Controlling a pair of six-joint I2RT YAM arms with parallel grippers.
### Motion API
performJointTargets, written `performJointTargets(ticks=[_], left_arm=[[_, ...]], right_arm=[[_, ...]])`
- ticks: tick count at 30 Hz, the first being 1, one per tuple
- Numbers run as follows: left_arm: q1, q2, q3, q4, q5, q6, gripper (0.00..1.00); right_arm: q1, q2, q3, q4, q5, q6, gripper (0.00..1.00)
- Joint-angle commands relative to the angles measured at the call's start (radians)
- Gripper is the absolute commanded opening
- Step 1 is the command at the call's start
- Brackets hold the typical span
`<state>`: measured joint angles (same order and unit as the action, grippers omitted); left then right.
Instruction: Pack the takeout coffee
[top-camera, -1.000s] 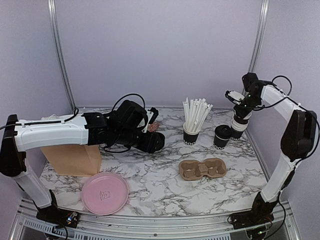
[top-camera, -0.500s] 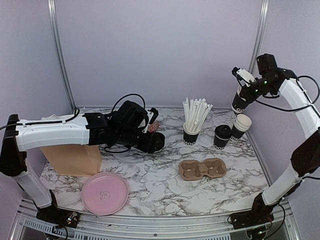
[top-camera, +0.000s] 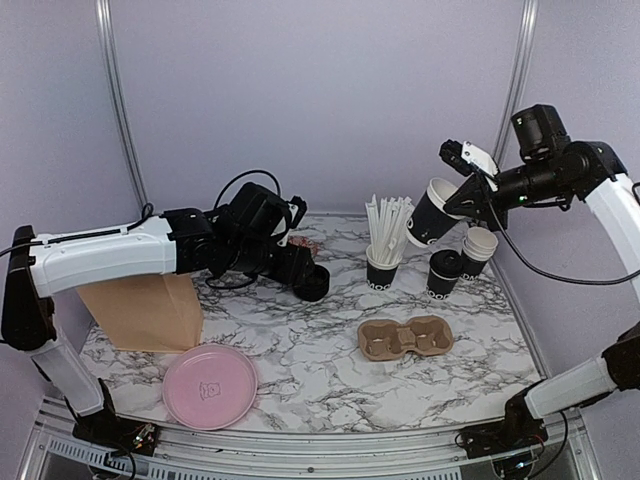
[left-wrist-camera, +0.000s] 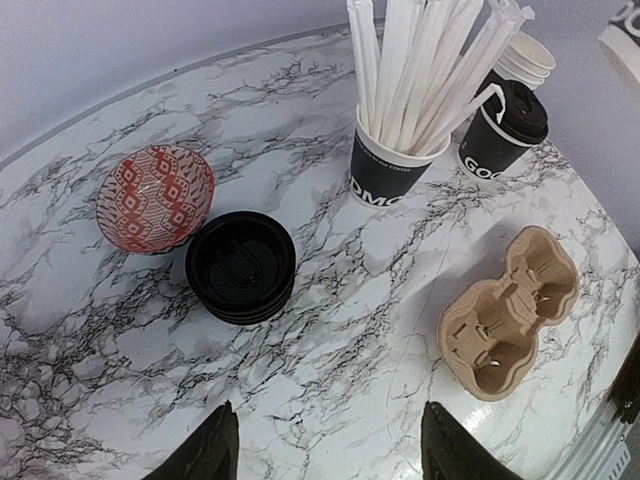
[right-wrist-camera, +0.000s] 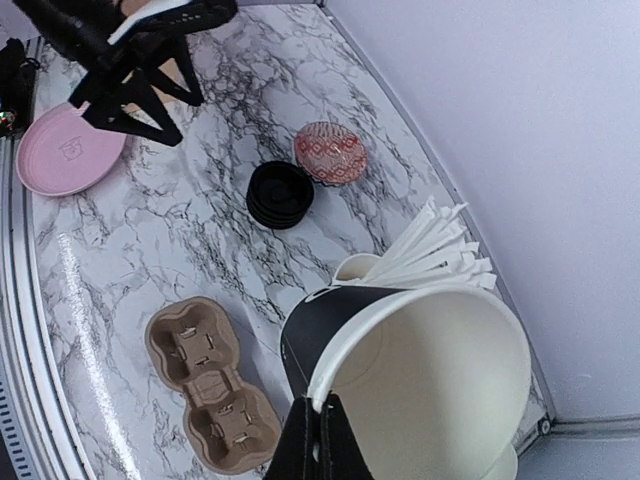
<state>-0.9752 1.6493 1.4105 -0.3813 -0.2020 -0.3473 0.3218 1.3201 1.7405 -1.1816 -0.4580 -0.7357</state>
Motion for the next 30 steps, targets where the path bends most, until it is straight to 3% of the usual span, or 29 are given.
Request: performJointTargets(ticks=[1,9,17,21,30], left_arm=[[0.033,0.01,0.022,-0.04,-0.018,0.012,0.62],[0.064,0.015,0.034,-0.047,-0.014,0.012,0.61],[0.098,-0.004,0.027,-0.058,-0.021,0.006,0.58],[0.113,-0.014,0.011,-0.059,-0.018,-0.002,0.56],[0.116,-0.017,0.001,-0.057,-0.022,0.003,0.56]], right_arm=[[0.045,-0.017,-0.015,-0.083,-0.095,-0.121,0.0],[0.246,0.07,-0.043,-0.083,-0.114,-0.165,0.0],[0.561,0.171,-0.109,0.022,0.067,-0.147,0.0],[0.679,0.202,-0.225,0.188,0.173,-0.1,0.0],[0.706,0.266,-0.352,0.399,0.245,-0.082,0.0]])
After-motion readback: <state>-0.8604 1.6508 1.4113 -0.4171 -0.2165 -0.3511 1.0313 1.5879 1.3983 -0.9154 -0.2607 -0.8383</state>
